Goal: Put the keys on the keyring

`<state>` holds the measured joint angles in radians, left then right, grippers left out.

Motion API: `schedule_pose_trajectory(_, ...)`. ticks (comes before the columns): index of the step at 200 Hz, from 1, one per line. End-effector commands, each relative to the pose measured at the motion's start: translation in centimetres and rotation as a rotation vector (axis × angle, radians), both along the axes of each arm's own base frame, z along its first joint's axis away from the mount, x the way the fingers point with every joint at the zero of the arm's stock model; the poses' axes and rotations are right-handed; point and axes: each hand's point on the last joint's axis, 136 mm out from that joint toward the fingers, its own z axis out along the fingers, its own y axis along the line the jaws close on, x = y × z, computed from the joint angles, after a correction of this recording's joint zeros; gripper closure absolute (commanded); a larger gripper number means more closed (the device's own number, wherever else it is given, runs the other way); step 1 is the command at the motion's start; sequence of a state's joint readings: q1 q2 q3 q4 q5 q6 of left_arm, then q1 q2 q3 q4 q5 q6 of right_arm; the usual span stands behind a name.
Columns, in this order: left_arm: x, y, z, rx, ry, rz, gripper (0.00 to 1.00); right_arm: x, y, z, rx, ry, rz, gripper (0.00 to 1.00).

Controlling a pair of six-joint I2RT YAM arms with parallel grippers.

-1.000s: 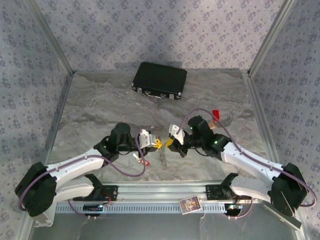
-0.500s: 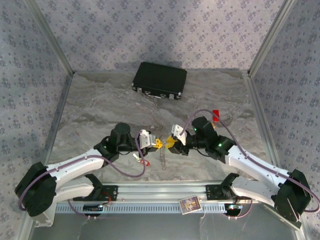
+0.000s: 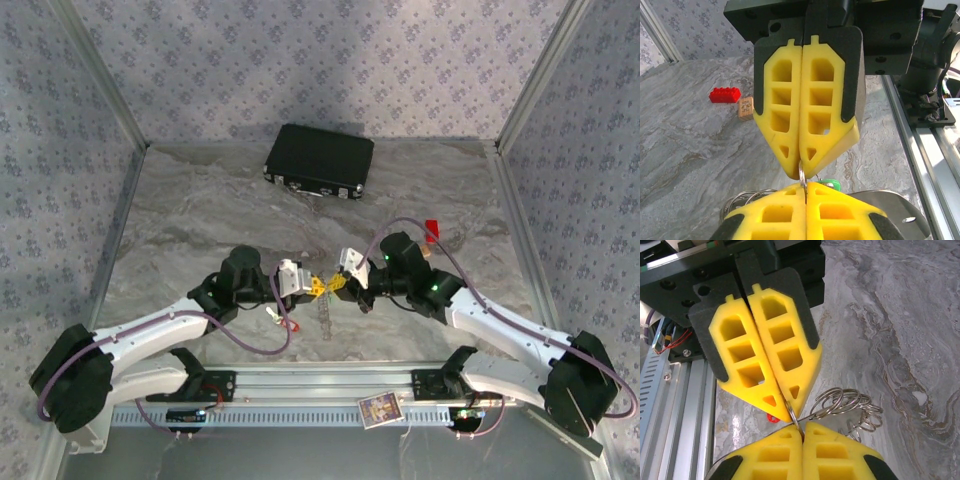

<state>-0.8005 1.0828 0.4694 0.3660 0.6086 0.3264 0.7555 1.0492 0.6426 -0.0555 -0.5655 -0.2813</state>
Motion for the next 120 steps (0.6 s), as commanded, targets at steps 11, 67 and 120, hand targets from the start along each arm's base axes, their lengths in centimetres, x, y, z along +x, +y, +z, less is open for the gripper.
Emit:
schedule_pose_trajectory(11, 0.3, -0.3, 1.1, 0.02, -0.035, 0.0, 0.72, -0.5, -0.1, 1.1, -0.063, -0.04, 0.044, 1.0)
schedule_pose_trajectory(67, 0.4, -0.2, 0.5, 0.091, -0.031, -0.007, 0.75, -0.9, -0.4, 0.7, -0.259, -0.109, 0.12, 1.0)
schedule_pose_trajectory(120, 0.1, -0.5, 1.2, 0.064, -0.033, -0.034, 0.94, -1.0, 0.6, 1.2, -0.289, -0.138, 0.165, 1.0)
